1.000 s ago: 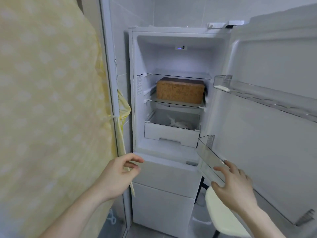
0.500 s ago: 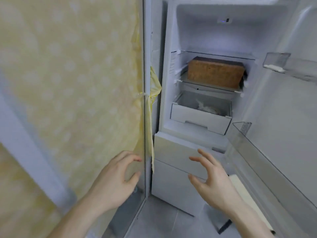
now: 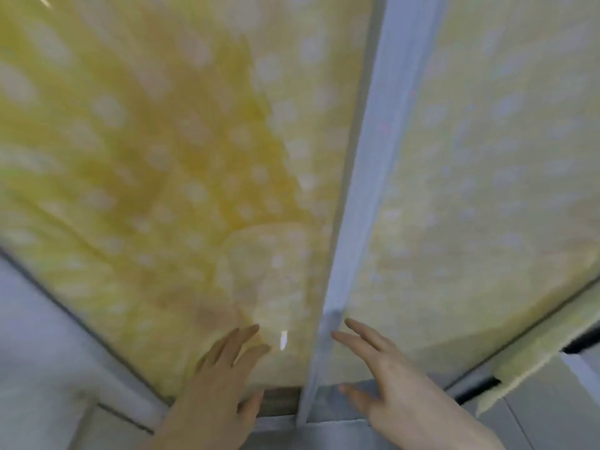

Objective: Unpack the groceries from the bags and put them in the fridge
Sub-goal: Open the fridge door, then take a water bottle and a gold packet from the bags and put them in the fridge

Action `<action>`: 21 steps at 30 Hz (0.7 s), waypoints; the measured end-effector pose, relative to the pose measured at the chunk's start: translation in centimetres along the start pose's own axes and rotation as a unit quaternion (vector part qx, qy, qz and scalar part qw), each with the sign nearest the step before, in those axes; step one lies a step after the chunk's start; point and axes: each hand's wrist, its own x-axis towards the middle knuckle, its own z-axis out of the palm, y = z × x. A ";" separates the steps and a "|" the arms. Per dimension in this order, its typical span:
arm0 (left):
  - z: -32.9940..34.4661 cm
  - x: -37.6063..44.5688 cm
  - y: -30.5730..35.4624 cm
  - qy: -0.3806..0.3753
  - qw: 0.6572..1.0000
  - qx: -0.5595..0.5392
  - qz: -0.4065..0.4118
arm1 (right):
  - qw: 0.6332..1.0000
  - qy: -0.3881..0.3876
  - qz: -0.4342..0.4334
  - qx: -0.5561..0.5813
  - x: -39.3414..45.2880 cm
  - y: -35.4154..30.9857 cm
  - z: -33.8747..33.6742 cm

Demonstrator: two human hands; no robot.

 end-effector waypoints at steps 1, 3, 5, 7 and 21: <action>-0.1 -1.5 -0.6 0.012 0.999 -0.002 -0.042 | 0.999 -0.030 -0.033 -0.009 1.2 -0.6 0.1; -0.3 -4.7 -1.5 0.051 0.993 -0.009 -0.102 | 0.992 -0.081 -0.089 -0.031 3.2 -2.3 0.5; -0.4 -8.4 -1.8 0.077 0.982 -0.008 -0.174 | 0.980 -0.116 -0.145 -0.067 4.9 -4.5 1.6; -0.6 -12.0 -2.0 0.114 0.970 0.003 -0.217 | 0.963 -0.152 -0.201 -0.097 6.1 -7.2 3.0; 0.1 -39.5 -4.1 0.223 0.824 0.004 -0.521 | 0.839 -0.247 -0.466 -0.132 3.5 -29.0 18.3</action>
